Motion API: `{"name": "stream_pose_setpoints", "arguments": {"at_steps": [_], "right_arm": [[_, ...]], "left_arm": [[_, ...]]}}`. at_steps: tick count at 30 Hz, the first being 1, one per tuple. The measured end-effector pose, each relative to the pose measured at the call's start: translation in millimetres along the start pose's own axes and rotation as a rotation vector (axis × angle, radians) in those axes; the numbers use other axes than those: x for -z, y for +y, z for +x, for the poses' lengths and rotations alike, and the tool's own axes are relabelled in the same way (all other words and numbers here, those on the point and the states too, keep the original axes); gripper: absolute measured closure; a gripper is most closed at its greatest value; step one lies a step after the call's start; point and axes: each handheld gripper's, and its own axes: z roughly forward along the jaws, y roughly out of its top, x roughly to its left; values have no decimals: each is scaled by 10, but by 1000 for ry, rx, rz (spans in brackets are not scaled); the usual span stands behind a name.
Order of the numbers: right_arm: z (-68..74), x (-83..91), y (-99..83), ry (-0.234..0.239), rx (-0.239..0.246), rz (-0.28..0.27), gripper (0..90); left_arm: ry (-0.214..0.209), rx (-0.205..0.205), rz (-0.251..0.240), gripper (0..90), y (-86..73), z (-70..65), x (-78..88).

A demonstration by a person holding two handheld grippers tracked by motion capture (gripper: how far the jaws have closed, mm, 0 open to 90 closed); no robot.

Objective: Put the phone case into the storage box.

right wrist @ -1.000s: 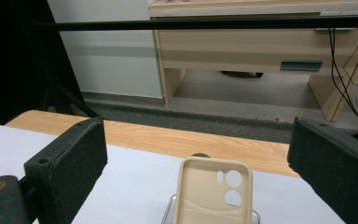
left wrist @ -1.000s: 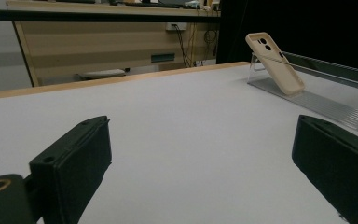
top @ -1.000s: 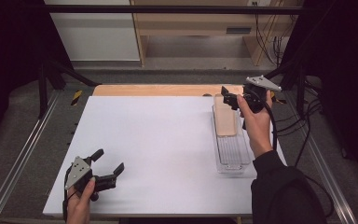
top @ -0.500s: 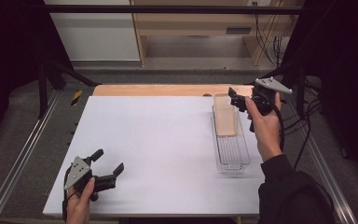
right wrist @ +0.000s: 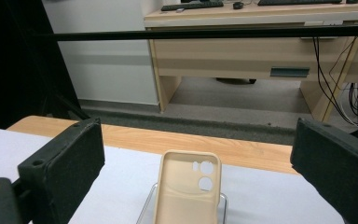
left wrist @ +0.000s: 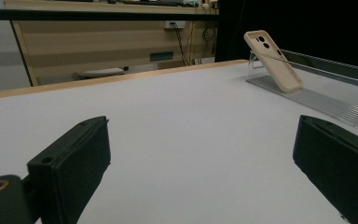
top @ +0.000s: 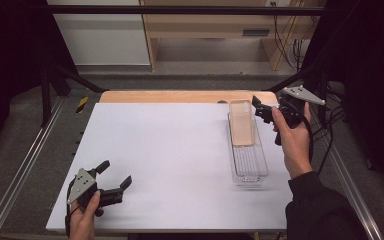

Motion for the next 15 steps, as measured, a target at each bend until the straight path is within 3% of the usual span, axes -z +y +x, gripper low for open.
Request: {"name": "stream_pose_setpoints", "arguments": {"at_steps": [15], "right_arm": [[-164, 178, -65, -17, 8, -9, 27]], "left_arm": [[0, -6, 4, 35, -3, -3, 5]]}}
